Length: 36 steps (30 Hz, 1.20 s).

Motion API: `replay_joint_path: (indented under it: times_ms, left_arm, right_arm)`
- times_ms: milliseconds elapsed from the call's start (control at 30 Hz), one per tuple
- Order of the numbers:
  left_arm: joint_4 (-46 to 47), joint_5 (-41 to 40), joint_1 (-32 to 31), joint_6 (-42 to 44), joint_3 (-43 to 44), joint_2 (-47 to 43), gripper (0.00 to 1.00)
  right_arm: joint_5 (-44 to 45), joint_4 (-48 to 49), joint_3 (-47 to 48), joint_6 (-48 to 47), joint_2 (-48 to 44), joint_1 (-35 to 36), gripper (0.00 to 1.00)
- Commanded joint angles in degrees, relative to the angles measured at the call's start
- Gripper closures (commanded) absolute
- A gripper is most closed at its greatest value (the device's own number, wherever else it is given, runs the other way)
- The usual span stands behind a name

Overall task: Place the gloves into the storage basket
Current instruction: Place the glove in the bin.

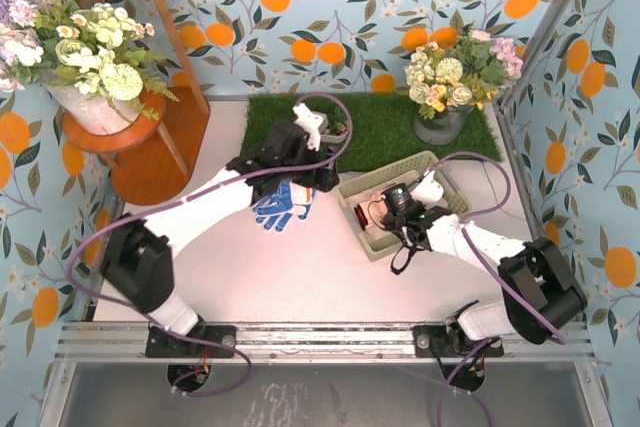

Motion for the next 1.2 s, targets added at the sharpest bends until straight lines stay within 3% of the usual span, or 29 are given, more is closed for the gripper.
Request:
replay_joint_path:
  times_ms: [0,167,400,633,833,967,1167]
  left_arm:
    - [3.4,-4.2,0.7,-2.3,-4.4,-7.0,0.18]
    - [1.3,-6.7,1.4,-4.1,-9.4,-12.9,0.15]
    - [-1.7,-10.5,1.9,-6.4,-14.1,-18.8,0.14]
    - [-2.5,-11.6,2.0,-8.4,-15.5,-21.1,0.14]
    - [2.7,-4.2,2.0,-8.2,-16.6,-21.1,0.19]
    - [8.3,2.2,1.0,-9.4,-16.6,-18.4,0.26]
    - [13.8,5.5,-1.0,-11.6,-15.0,-14.6,0.32]
  right_arm:
    - [1.6,-1.6,0.4,-3.8,-2.9,0.4,0.65]
    - [1.7,-3.0,0.1,-5.9,-7.4,0.5,0.36]
    - [4.2,-9.2,1.8,-8.8,-14.9,0.4,0.24]
    - [5.0,-13.0,3.0,-12.5,-20.8,-1.5,0.22]
    - [-7.1,-9.0,1.8,-12.8,-19.3,-7.9,0.27]
    - [-9.6,-8.7,2.6,-10.5,-16.9,-8.0,0.29]
    - [-9.3,-13.2,3.2,-1.9,-17.0,-8.0,0.31]
